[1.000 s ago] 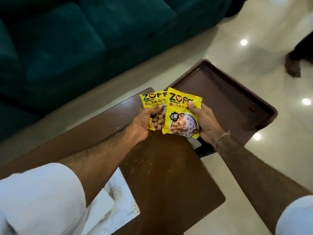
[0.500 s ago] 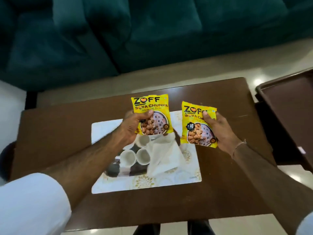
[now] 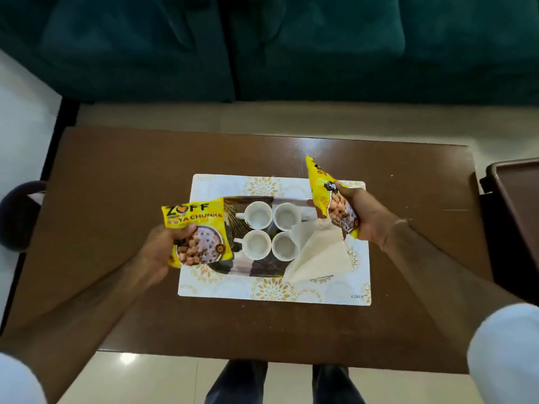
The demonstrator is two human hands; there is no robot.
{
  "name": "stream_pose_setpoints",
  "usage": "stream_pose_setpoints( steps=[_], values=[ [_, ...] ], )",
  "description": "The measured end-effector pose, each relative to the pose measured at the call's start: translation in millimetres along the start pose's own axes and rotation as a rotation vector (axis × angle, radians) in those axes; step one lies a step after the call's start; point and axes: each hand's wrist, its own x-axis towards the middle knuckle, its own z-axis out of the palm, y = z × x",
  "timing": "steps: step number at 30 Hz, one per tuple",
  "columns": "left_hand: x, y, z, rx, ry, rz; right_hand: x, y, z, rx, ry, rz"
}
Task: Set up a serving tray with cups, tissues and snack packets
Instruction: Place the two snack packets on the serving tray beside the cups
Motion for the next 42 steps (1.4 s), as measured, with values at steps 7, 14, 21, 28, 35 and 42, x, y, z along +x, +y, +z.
stream_pose_setpoints(
  steps=[7,14,21,28,35,42],
  values=[
    [1.1,-41.4,4.6,0.15,0.047,-0.019,19.4,-0.9,0.4,-0.276,0.047,0.133],
    [9.5,-51.9,13.0,0.324,0.155,0.137,16.2,1.8,-14.2,-0.432,0.079,0.13],
    [-20.9,-51.6,42.0,0.765,0.589,0.603,13.3,14.1,-34.8,-0.556,0.126,0.041],
    [-83.0,-107.0,134.9,0.831,-0.15,0.927,9.7,29.4,-58.0,-0.617,0.177,-0.116],
    [-72.2,-137.8,196.7,1.345,-0.312,0.753,-2.4,50.6,-64.2,-0.772,0.35,-0.32],
    [-60.0,-141.6,208.9,1.367,-0.217,0.686,0.4,70.2,-44.7,-0.889,0.554,-0.427]
  ],
)
